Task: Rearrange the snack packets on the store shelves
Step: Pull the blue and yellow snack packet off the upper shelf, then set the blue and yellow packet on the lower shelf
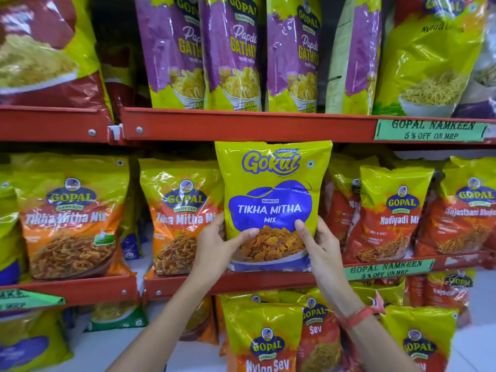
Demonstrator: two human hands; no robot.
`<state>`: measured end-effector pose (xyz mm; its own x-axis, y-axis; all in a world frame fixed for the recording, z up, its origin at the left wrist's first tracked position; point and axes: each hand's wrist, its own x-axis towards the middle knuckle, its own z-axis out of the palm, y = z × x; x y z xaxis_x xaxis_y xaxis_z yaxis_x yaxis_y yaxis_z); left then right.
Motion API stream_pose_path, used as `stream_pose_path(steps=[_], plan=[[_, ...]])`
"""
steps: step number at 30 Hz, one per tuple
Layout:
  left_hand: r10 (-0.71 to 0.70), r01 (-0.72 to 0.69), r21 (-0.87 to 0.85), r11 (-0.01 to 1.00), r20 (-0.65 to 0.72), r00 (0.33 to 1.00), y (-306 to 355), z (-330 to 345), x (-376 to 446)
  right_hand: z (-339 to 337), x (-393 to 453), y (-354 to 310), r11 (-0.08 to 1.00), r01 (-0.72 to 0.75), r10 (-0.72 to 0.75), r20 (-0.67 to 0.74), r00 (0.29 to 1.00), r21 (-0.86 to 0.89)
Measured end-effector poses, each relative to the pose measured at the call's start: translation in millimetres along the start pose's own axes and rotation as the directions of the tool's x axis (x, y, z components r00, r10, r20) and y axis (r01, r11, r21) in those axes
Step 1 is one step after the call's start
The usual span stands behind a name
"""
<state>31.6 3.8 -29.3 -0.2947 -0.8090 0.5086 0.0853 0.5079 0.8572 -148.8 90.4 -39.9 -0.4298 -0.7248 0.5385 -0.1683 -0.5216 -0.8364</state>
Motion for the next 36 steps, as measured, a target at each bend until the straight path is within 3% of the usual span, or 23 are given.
stream_pose_path(steps=[11, 22, 30, 36], plan=[[-0.020, 0.021, -0.071, 0.997, 0.027, 0.999, 1.2, -70.5, -43.7, 61.0, -57.7, -13.4, 0.999, -0.019, 0.019, -0.014, 1.000, 0.044], [-0.303, 0.303, 0.004, 0.953, 0.069, 0.951, -50.8, -158.6, -135.6, 129.1, -166.1, 46.7, 0.954, -0.296, 0.298, -0.028, 0.954, 0.051], [-0.607, 0.606, 0.044, 0.794, 0.041, 0.793, -122.2, -198.4, -201.8, 151.3, -229.6, 118.4, 0.815, -0.579, 0.576, 0.080, 0.814, 0.028], [-0.776, 0.776, 0.009, 0.631, 0.006, 0.631, -171.3, -210.9, -207.4, 165.2, -227.3, 174.1, 0.658, -0.751, 0.751, 0.121, 0.649, -0.049]])
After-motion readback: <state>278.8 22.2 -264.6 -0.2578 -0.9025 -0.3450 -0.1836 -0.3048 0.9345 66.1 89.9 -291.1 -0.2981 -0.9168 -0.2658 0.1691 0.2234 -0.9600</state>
